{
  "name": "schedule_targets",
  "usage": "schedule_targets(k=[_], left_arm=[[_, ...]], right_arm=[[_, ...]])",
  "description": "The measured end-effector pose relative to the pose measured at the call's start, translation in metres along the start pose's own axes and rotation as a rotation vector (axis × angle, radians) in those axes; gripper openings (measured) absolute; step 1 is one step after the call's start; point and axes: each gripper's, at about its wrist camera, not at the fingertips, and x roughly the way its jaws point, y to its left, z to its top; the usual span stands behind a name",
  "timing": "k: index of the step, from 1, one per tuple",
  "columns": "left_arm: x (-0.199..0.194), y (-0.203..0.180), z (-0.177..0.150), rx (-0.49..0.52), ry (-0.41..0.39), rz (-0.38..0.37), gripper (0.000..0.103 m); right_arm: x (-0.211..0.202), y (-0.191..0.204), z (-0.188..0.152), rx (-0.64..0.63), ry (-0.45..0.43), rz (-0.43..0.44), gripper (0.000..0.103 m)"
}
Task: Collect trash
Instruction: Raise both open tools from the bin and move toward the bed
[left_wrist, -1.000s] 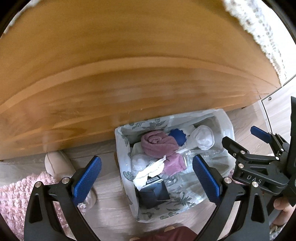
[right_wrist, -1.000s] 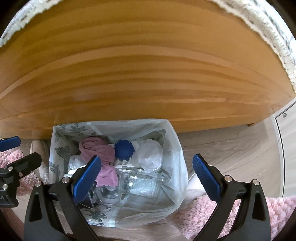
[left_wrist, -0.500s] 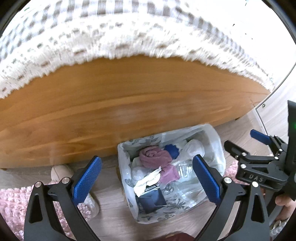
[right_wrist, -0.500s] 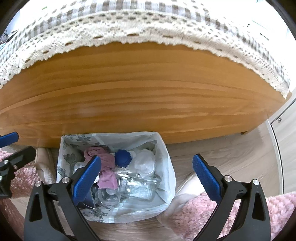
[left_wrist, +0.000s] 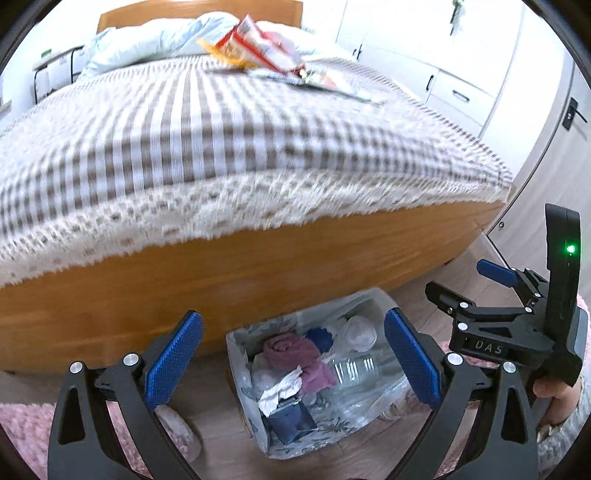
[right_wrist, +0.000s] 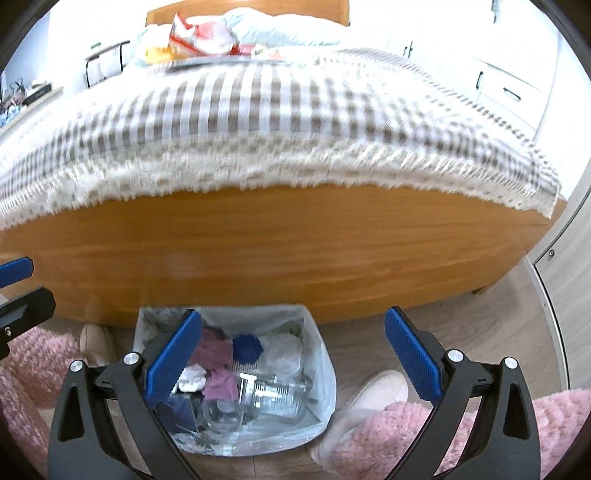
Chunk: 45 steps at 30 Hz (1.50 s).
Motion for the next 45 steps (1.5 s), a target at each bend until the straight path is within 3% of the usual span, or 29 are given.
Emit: schedule_targets(k=[13,22,34,45], left_arm=[[-0.03,0.008,0.04,-0.009,-0.12,-0.011,0.095],[-0.038,0.008,0.075,0.007,-0.197,-0.007,0.095],[-0.032,0.004,0.133,0.054,-0.279,0.013,0.095],[-0.019,0.021,0.192,0.021,-0.353,0.045,0.095]], right_arm=[[-0.049,-0.024,0.04,0.063,-0.216,0.032,0.095],[-0.059,-0.032,0.079,0.061,-0.34,0.027,0.095],[-0.051,-0.03,0.129,0.016,-0.435,0.038,0.095],[-0.034,-0.024,0.19,0.002,-0.503,0.027,0.095]])
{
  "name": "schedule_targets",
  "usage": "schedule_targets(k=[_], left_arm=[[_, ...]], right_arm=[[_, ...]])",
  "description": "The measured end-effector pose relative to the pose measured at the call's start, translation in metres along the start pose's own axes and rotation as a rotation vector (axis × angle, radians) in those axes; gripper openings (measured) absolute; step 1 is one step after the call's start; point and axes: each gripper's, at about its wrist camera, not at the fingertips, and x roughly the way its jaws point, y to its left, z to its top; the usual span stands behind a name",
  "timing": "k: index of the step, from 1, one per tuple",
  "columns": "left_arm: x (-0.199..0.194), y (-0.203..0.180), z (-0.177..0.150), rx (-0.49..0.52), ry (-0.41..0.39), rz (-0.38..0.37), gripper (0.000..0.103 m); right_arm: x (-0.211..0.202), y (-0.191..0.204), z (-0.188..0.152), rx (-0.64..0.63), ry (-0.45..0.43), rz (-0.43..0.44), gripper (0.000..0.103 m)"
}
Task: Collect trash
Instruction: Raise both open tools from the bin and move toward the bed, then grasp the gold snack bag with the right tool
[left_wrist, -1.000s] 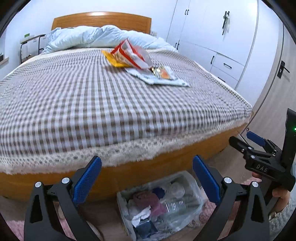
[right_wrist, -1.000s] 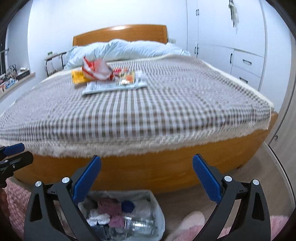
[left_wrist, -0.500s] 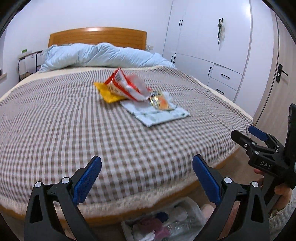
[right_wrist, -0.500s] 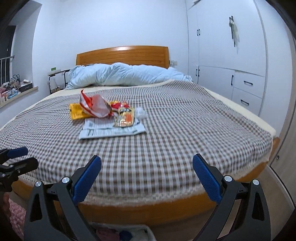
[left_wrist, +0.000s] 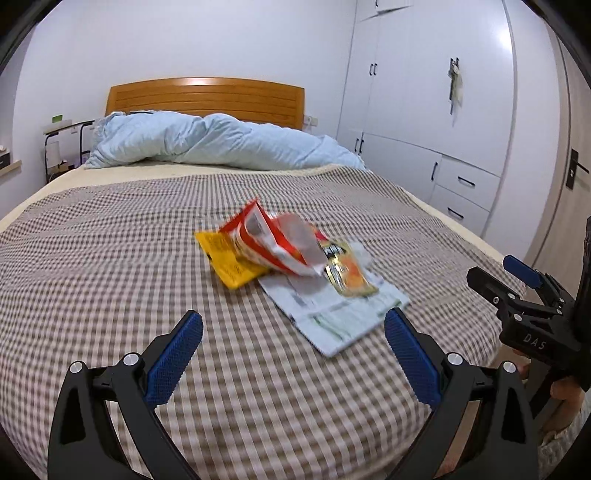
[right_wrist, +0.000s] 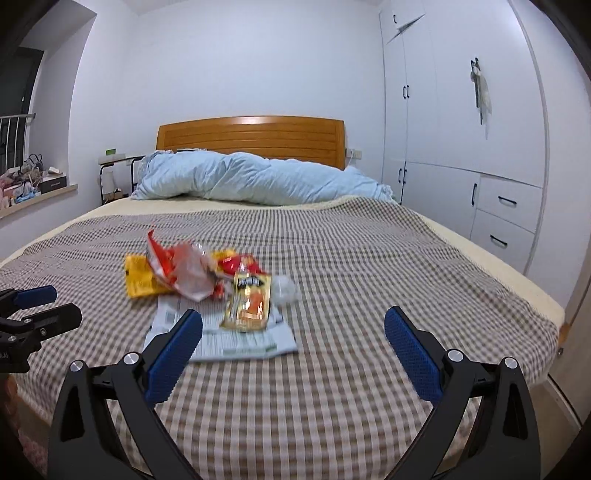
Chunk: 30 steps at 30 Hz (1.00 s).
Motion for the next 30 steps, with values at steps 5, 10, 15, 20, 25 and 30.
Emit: schedule_targets(k=[5,10,15,20,25,30], left_arm=[[0.016,0.007,0.02,-0.019,-0.025,0.009,0.095],[0.033,0.015,0.043,-0.032,-0.048,0.022,0.095],[0.052,0.023,0.059,-0.047,-0.043,0.027,0.095],[0.069,0.03,0.069,-0.06,-0.032,0.034,0.095],[0.081,0.044,0.076,-0.088,-0.043,0.054,0.095],[0.097,0.051,0.077,-0.132,-0.01,0.059,0.095]], right_arm=[[0.025,0.002,0.017,0.04,-0.011,0.002,0.095],[0.054,0.007,0.034,0.05,-0.015,0.009,0.095],[0.092,0.014,0.043,0.052,0.064,-0.006,0.095],[0.138,0.032,0.039,-0.039,0.212,-0.064,0.095],[0.176,0.042,0.028,-0.07,0.356,-0.031,0.095],[0.202,0.055,0.016,-0.097,0.46,-0.034,0.095]])
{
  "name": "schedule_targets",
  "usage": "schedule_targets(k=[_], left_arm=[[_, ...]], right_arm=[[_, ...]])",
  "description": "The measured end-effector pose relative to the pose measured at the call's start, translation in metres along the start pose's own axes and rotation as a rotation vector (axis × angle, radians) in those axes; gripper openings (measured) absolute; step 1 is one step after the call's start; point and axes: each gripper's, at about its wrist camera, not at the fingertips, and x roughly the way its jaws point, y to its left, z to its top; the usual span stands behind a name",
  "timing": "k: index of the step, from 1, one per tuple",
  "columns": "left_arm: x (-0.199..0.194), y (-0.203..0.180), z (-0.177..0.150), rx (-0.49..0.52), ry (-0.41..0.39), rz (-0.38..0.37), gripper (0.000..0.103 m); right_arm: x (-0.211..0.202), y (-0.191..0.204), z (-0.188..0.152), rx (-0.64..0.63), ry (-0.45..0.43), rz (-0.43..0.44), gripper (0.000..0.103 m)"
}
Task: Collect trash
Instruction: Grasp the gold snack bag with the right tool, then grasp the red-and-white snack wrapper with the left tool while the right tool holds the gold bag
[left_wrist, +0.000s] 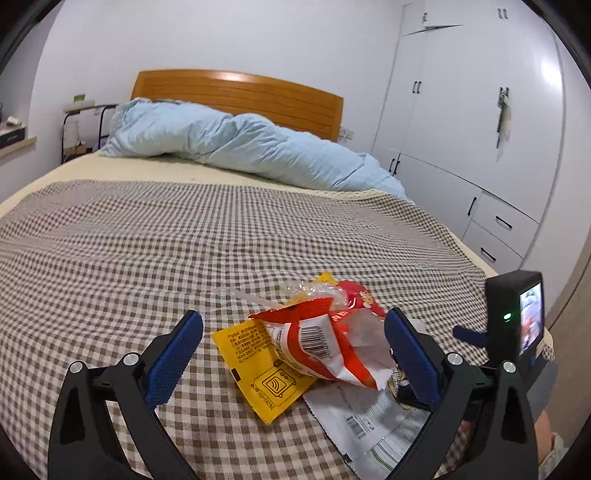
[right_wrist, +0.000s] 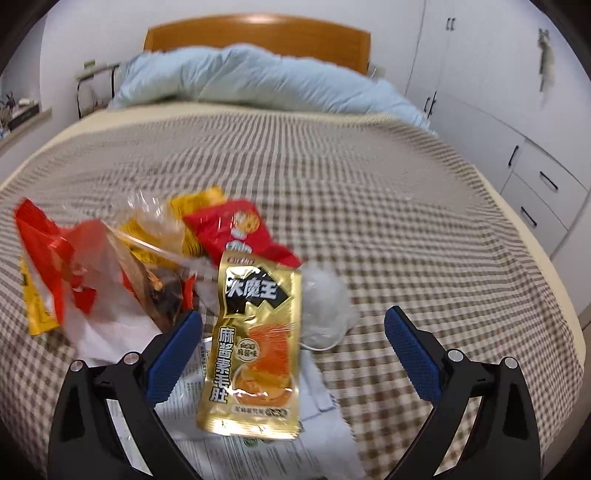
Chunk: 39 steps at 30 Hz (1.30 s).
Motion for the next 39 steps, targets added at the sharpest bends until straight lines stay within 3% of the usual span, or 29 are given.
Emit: schedule_targets(k=[4,6,7,12,22,29,32,33,35,36,37,39], left_arm=[[0.008,-0.003,-0.001,-0.002,0.017,-0.009,0.095],[0.01,-0.005,-0.002,0.008,0.021,-0.013,0.095],[0.011,-0.006,-0.002,0.012,0.024,-0.013,0.095],[0.016,-0.013,-0.007,0.036,0.043,-0.009,0.095],[0.017,-0.017,-0.013,0.052,0.052,0.016,0.096],[0.029,-0.033,-0.012,0.091,0.049,0.036,0.095],[0.037,-0.039,-0.012,0.108,0.05,0.076,0.095],[0.043,-0.04,-0.014,0.114,0.075,0.122,0.095],[0.051,-0.037,-0.015,0.102,0.102,0.145,0.095],[0.054,-0.034,-0.015,0.078,0.114,0.136,0.09],[0.055,-0.031,-0.015,0.058,0.121,0.126,0.077],[0.057,-0.027,-0.016,0.035,0.129,0.105,0.061]], right_arm=[[0.018,0.01,-0.005,-0.016,0.085,0.013,0.092],[0.02,0.009,-0.007,0.003,0.092,0.038,0.074],[0.019,0.006,-0.007,0.018,0.092,0.04,0.055],[0.009,-0.004,-0.012,0.042,0.069,0.042,0.052],[-0.047,-0.042,-0.016,0.184,-0.071,0.049,0.051],[-0.054,-0.053,-0.016,0.231,-0.107,0.046,0.051],[-0.054,-0.053,-0.015,0.226,-0.11,0.042,0.051],[-0.055,-0.054,-0.015,0.224,-0.115,0.037,0.051],[-0.058,-0.059,-0.016,0.226,-0.121,0.028,0.051],[-0.059,-0.061,-0.017,0.23,-0.125,0.024,0.051],[-0.059,-0.063,-0.018,0.233,-0.126,0.022,0.051],[-0.061,-0.067,-0.018,0.242,-0.129,0.019,0.051]])
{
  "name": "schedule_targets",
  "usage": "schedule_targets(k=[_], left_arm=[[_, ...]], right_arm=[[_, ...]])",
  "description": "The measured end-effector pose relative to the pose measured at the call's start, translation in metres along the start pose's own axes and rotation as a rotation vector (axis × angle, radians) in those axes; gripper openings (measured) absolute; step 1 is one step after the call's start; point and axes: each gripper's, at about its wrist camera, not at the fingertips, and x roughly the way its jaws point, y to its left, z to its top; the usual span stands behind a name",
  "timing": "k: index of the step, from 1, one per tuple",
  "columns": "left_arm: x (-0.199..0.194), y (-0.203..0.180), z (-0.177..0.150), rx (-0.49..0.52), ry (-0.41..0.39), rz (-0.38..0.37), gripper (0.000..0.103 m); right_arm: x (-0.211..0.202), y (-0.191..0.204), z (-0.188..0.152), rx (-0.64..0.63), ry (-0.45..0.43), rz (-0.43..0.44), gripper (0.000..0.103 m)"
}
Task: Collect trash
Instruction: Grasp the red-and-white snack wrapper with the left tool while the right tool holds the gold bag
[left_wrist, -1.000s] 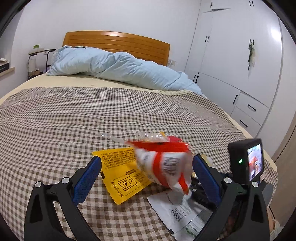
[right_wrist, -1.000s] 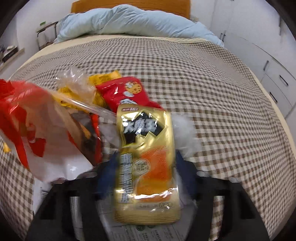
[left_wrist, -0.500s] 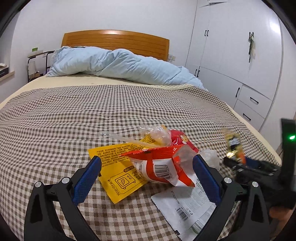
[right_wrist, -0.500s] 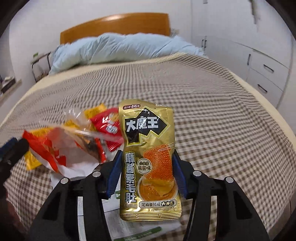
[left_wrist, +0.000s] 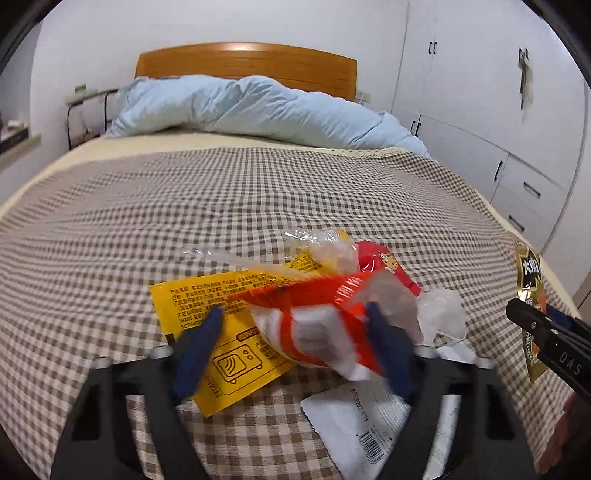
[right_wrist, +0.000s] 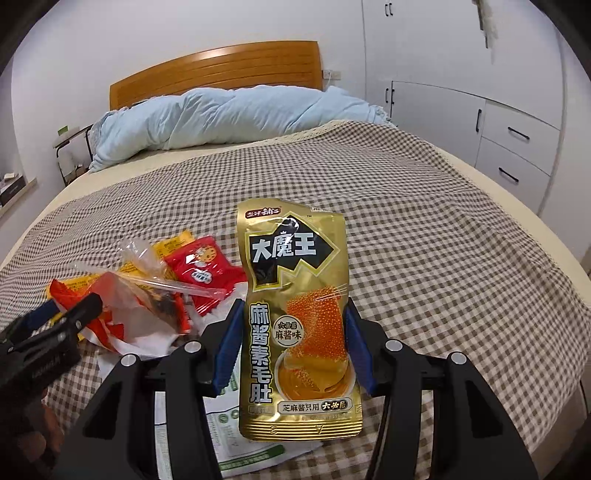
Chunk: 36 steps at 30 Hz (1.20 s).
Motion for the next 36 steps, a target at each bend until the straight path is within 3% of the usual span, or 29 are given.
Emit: schedule_targets(k=[3,6,13,36], left_arm=[[0.002,0.003,-0.003,-0.009,0.01,-0.014,0.032],[-0.001,0.006,-0.006,-0.026,0.002,-0.014,0.019],[-0.017,0.012,-0.005,-0.062,-0.055,-0.033,0.015],[-0.074,0.009,-0.008,-0.031,-0.152,-0.096,0.015]], right_arm=[[-0.001,-0.003,0.0,0.006,-0.004,-0.004,0.051],[-0.002,-0.004,0.001,0.008,-0.006,-0.004,0.051],[-0.002,0.002,-0.001,-0.01,-0.012,0.002,0.051],[-0.029,0.015,-0.006,-0.081,-0.087,0.007,0.051]])
